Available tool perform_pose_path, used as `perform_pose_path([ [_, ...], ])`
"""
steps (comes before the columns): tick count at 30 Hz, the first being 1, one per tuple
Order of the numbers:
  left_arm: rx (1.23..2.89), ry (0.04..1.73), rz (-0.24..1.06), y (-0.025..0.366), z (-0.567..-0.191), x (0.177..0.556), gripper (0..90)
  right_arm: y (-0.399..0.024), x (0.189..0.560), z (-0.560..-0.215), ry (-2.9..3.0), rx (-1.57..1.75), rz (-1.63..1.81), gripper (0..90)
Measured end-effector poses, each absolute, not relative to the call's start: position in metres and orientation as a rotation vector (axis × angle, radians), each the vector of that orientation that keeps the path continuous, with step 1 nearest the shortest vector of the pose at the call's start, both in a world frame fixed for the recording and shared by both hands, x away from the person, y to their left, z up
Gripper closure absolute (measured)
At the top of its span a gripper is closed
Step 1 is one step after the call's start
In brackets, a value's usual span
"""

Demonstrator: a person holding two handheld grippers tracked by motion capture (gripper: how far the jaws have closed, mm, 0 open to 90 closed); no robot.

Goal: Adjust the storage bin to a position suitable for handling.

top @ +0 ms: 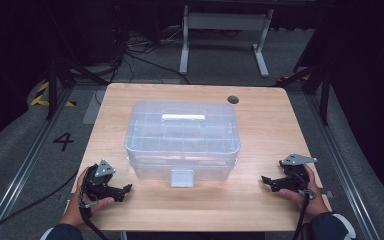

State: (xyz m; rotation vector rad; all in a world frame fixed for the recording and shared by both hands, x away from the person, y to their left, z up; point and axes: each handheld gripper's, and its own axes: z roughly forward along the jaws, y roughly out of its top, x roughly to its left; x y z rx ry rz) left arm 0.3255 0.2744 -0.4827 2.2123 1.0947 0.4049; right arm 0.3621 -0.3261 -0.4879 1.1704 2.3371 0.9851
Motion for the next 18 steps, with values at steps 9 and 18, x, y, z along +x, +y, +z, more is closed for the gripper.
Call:
perform_pose_path([
  [9,2.212,1.096,0.403,0.2743,-0.4827,0.3254,0.5,-0.3262,0.3623,-0.4878,2.341,1.167,0.984,2.0],
  [18,2.213,1.095,0.403,0.2743,-0.4827,0.3254,0.5,-0.3258,0.3621,-0.4873,2.342,1.171,0.98,2.8],
])
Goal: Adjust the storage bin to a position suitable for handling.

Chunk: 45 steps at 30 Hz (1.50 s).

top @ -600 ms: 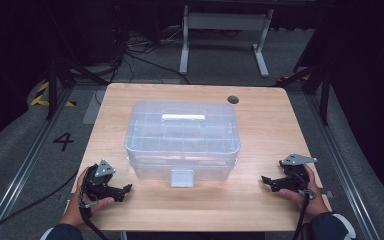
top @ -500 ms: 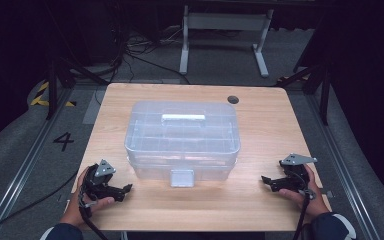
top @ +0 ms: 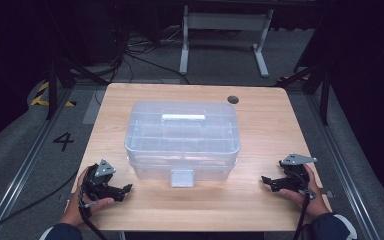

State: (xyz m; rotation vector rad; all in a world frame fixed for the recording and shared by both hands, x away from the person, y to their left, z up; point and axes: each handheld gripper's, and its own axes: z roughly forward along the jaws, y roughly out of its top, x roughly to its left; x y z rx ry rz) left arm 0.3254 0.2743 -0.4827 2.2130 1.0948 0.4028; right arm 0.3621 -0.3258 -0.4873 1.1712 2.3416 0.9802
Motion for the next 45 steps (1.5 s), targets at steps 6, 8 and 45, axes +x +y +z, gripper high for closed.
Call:
perform_pose_path([
  [6,2.213,1.096,0.402,0.274,-0.483,0.325,0.5,-0.325,0.361,-0.485,2.346,1.149,0.998,15.2],
  [8,2.213,1.095,0.403,0.274,-0.483,0.325,0.5,-0.323,0.361,-0.483,2.352,1.135,0.995,16.8],
  [45,2.21,1.1,0.403,0.274,-0.483,0.325,0.6,-0.299,0.371,-0.398,2.251,0.929,1.148,29.3],
])
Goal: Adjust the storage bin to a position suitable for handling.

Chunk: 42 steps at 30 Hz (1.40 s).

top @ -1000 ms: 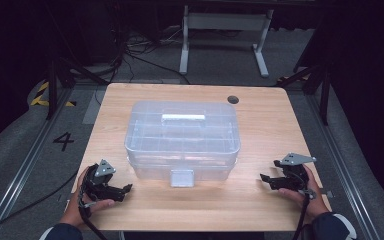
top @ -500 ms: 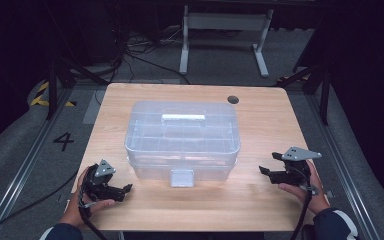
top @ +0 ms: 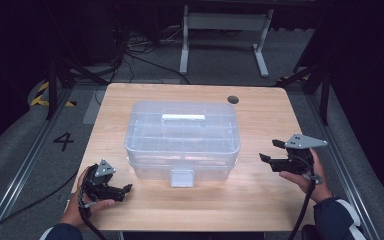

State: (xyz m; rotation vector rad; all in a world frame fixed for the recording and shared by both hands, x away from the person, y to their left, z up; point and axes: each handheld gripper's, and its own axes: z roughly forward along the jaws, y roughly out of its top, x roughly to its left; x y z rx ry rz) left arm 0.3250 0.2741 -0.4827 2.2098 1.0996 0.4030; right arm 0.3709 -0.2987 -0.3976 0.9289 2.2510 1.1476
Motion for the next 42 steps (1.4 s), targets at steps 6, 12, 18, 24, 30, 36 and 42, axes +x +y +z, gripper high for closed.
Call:
perform_pose_path([
  [6,2.208,1.101,0.401,0.274,-0.483,0.325,0.7,-0.291,0.375,-0.381,2.231,0.883,1.157,30.0],
  [12,2.208,1.101,0.401,0.274,-0.483,0.325,0.7,-0.285,0.38,-0.366,2.21,0.846,1.178,30.7],
  [18,2.208,1.101,0.401,0.274,-0.483,0.325,0.7,-0.277,0.384,-0.356,2.202,0.816,1.192,30.8],
  [24,2.208,1.101,0.401,0.274,-0.483,0.325,0.7,-0.267,0.386,-0.348,2.197,0.784,1.198,31.1],
  [30,2.209,1.1,0.403,0.274,-0.483,0.325,0.7,-0.26,0.389,-0.339,2.193,0.754,1.202,31.2],
  [36,2.21,1.096,0.41,0.274,-0.483,0.325,0.7,-0.253,0.391,-0.334,2.191,0.741,1.218,31.3],
  [42,2.209,1.1,0.403,0.274,-0.483,0.325,0.7,-0.245,0.393,-0.333,2.201,0.722,1.223,31.2],
])
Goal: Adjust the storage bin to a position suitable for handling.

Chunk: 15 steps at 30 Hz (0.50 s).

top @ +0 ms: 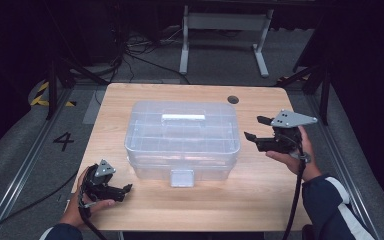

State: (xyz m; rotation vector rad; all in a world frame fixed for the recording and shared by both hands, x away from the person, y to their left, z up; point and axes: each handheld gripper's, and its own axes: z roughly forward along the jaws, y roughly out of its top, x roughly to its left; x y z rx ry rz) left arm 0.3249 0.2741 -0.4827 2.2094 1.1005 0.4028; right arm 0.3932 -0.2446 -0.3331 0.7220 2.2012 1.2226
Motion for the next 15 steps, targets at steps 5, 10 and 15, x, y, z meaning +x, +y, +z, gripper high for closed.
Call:
perform_pose_path([
  [5,2.209,1.101,0.403,0.274,-0.483,0.325,0.7,-0.238,0.395,-0.331,2.208,0.713,1.231,31.2],
  [10,2.209,1.103,0.4,0.274,-0.483,0.325,0.7,-0.228,0.396,-0.329,2.216,0.685,1.238,35.3],
  [15,2.21,1.1,0.403,0.274,-0.483,0.325,0.7,-0.227,0.397,-0.326,2.219,0.684,1.259,35.4],
])
